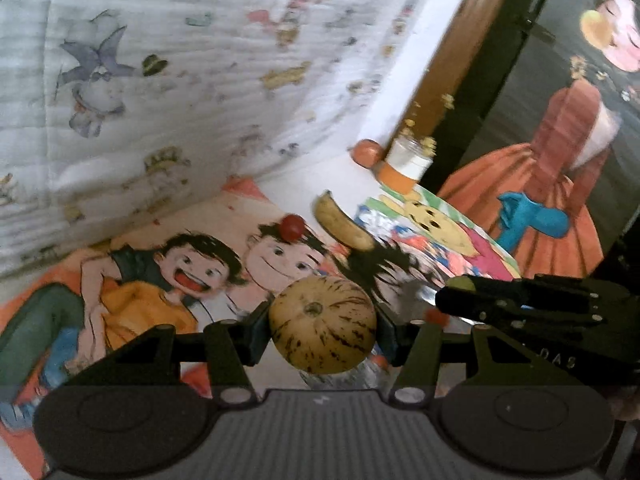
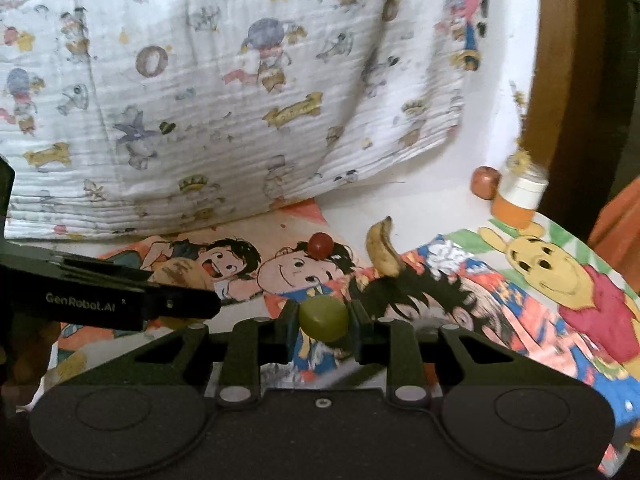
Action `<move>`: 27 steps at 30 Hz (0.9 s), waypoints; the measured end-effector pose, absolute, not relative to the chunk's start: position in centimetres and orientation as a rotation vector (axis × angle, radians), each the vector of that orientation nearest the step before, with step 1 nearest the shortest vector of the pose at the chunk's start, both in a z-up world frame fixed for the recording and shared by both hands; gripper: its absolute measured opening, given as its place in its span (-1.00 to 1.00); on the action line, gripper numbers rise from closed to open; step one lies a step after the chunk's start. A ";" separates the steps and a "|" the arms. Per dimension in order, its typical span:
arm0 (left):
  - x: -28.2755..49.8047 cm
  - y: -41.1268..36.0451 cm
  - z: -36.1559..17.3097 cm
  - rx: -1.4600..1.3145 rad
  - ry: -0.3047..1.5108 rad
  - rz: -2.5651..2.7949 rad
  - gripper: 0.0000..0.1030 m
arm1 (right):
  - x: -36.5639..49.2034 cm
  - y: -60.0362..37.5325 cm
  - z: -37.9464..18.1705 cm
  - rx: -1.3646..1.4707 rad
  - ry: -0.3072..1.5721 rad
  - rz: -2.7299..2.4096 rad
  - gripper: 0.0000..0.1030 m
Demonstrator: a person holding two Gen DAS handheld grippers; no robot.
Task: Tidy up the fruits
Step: 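Grasp the striped melon with the left gripper while the right gripper grasps the green grape, then carry the melon and grape over the tray and open both grippers to release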
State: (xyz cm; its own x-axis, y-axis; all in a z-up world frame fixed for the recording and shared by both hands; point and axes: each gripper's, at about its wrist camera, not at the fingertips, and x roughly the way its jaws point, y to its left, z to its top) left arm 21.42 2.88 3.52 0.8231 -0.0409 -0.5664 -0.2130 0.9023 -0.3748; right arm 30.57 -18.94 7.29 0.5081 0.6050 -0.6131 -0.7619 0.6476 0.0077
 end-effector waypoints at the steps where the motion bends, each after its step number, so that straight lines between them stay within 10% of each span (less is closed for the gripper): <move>1: 21.1 2.3 3.6 -0.441 0.607 0.085 0.14 | 30.1 -19.6 7.4 -0.272 0.621 0.828 -0.45; 27: 17.9 -6.8 1.7 -0.329 0.744 -0.029 0.14 | 22.0 -29.8 4.2 -0.154 0.657 0.669 -0.45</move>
State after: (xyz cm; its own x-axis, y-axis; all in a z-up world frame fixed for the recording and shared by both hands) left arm 17.87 -6.77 1.69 0.7380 -0.1414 -0.6598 -0.0900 0.9484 -0.3040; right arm 22.00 -29.80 4.15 0.5930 0.5258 -0.6099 -0.6193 0.7819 0.0720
